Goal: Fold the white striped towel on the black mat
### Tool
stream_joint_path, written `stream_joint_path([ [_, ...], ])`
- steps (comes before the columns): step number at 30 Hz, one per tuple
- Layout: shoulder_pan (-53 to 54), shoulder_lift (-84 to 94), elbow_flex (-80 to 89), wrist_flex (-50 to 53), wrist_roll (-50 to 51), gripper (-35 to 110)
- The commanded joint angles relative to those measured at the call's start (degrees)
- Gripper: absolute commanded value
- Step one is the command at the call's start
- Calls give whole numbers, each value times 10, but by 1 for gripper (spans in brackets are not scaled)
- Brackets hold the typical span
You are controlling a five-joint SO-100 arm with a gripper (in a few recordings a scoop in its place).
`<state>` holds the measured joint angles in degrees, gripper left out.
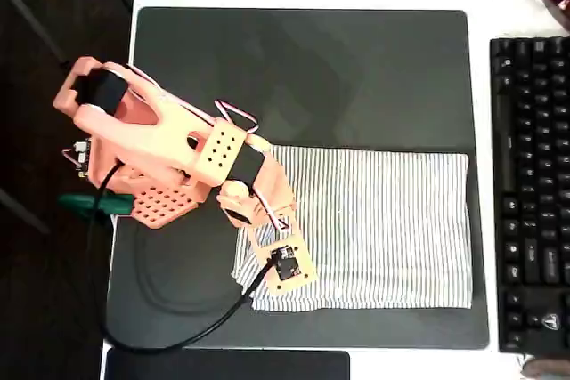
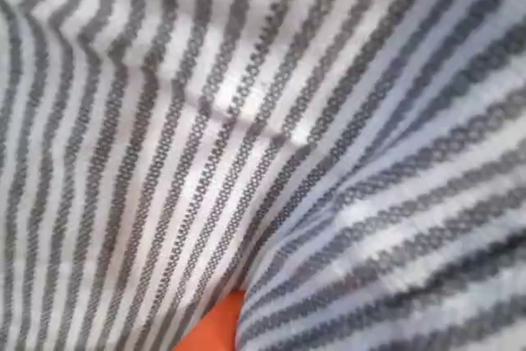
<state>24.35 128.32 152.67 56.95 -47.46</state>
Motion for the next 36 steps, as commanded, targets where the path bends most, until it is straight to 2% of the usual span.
stream_joint_path([
  [1, 37, 26, -11, 27, -33, 0],
  [3, 53, 42, -5, 41, -67, 6],
  [6, 81, 73, -3, 68, -175, 17],
  [10, 95, 142, 17, 78, -342, 19],
  [15, 32, 269, 50, 142, -466, 19],
  [23, -119, 414, -87, 360, -523, 18],
  [29, -181, 469, -107, 400, -519, 18],
  [32, -207, 490, -46, 359, -507, 17],
  [36, -237, 539, 71, 283, -506, 0],
])
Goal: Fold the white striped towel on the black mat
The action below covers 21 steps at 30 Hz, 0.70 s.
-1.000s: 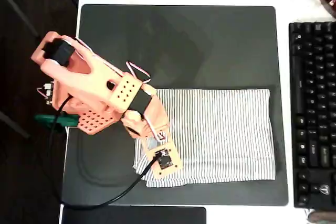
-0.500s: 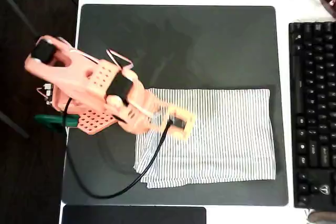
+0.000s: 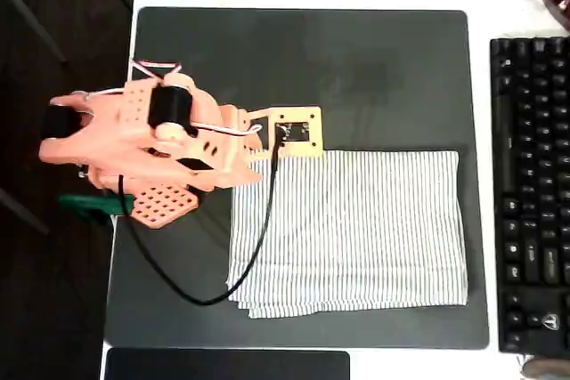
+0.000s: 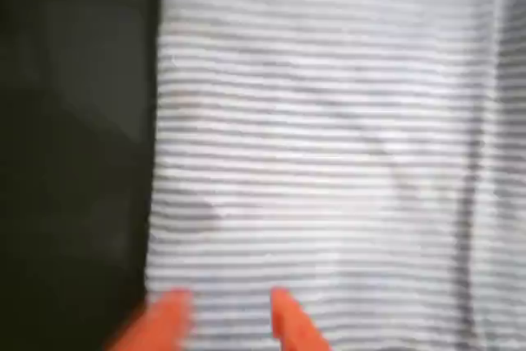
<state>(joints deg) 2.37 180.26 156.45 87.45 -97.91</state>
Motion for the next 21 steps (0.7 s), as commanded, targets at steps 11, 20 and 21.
stream_joint_path([
  [11, -33, 107, 190, -177, 50, 0],
  [20, -31, 107, 220, -214, 64, 0],
  [21, -29, 107, 220, -204, 64, 0],
])
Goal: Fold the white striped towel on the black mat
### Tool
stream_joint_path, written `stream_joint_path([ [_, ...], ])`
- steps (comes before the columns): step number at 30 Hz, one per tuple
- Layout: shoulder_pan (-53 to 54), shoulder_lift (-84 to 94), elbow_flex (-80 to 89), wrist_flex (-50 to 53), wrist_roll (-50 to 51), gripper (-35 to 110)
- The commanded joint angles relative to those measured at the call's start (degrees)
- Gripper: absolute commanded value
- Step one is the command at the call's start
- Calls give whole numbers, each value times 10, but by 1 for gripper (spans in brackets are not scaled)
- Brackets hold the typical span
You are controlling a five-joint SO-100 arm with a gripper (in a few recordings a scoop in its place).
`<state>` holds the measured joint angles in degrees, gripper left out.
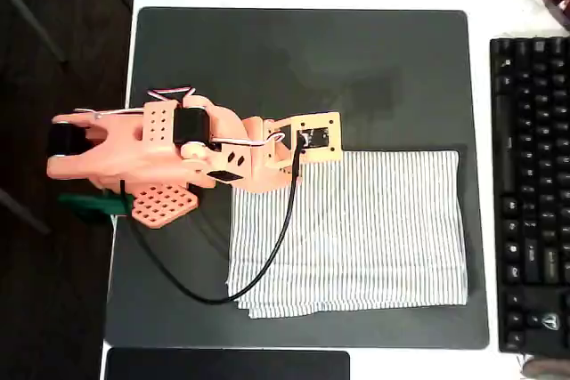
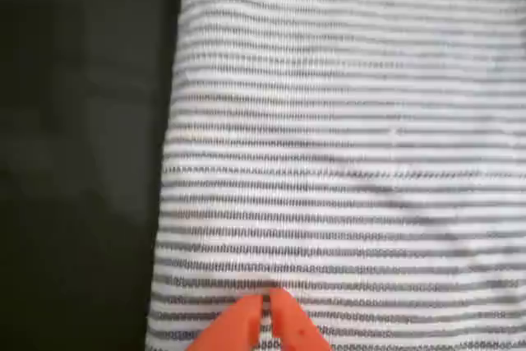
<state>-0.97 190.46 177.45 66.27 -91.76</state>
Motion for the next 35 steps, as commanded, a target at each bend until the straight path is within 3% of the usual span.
stream_joint_path([
  [1, 5, 5, 10, 23, 3, 0],
  [5, 6, 5, 10, 88, -1, 0],
  [9, 3, 5, 10, 88, 42, 0],
  [35, 12, 5, 10, 88, 43, 0],
])
